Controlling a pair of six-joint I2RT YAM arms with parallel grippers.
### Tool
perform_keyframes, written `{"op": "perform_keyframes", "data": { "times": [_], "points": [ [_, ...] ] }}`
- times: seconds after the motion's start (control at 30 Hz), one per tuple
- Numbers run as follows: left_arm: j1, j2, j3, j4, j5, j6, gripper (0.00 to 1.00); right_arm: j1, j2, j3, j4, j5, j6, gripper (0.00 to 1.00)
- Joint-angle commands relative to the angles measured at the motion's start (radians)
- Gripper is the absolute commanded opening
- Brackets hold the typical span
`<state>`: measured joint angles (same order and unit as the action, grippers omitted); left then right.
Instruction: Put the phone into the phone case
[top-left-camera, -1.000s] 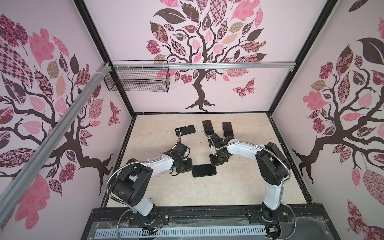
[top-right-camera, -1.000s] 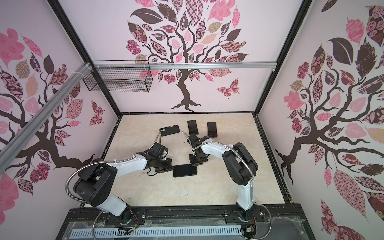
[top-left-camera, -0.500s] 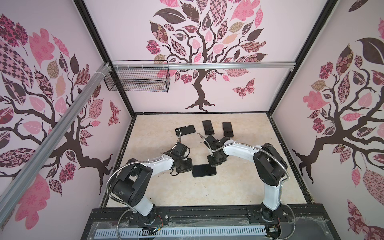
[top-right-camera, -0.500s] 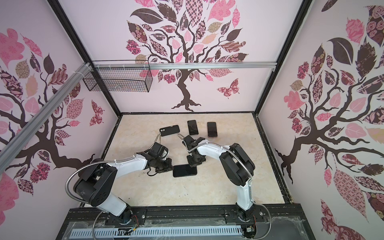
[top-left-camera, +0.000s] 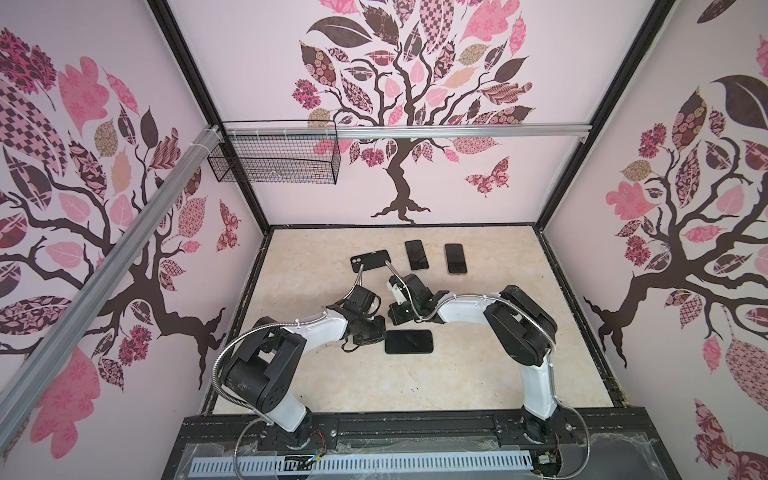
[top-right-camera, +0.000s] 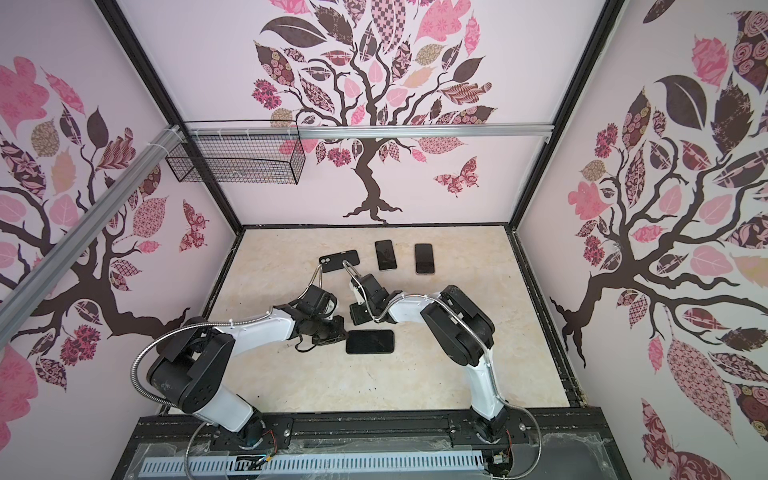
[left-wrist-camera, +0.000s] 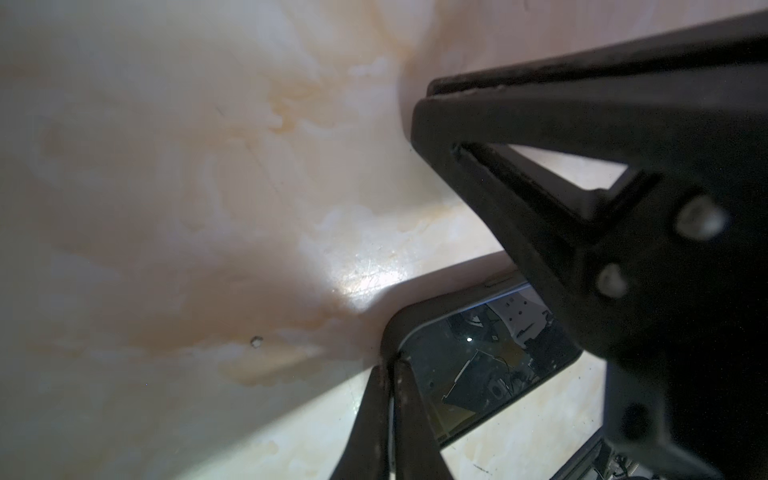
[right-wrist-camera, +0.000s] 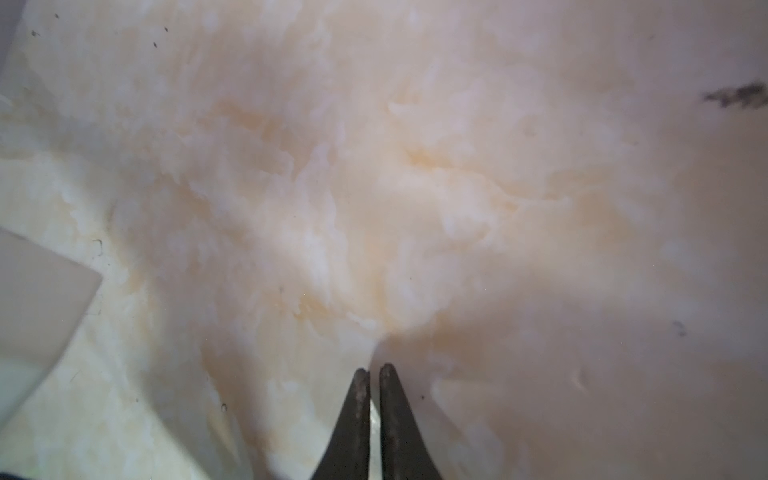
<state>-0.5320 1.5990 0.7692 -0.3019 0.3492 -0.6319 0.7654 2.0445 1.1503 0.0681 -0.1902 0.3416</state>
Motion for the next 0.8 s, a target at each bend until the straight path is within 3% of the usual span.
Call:
{"op": "perform_keyframes", "data": {
  "times": [0.0, 0.17, 0.4, 0.63, 0.77],
  "points": [
    [-0.006, -0.009, -0.047, -0.075, -0.064, 0.003, 0.07, -0.009, 0.081, -0.182, -0.369, 0.01, 0.024, 0.12],
    [-0.004, -0.076, -0.056, -0.093, -0.053, 0.0, 0.11, -0.054, -0.09, -0.151, -0.465, 0.047, -0.011, 0.15],
    [0.004, -0.139, -0.057, -0.102, -0.042, 0.004, 0.24, -0.102, -0.267, -0.082, -0.558, 0.06, -0.064, 0.31],
    [0.011, -0.167, -0.051, -0.111, -0.027, 0.011, 0.35, -0.112, -0.33, -0.06, -0.612, 0.052, -0.086, 0.44],
    [0.009, -0.155, -0.053, -0.101, 0.002, 0.018, 0.37, -0.114, -0.353, -0.081, -0.595, 0.001, -0.077, 0.45]
  ]
}}
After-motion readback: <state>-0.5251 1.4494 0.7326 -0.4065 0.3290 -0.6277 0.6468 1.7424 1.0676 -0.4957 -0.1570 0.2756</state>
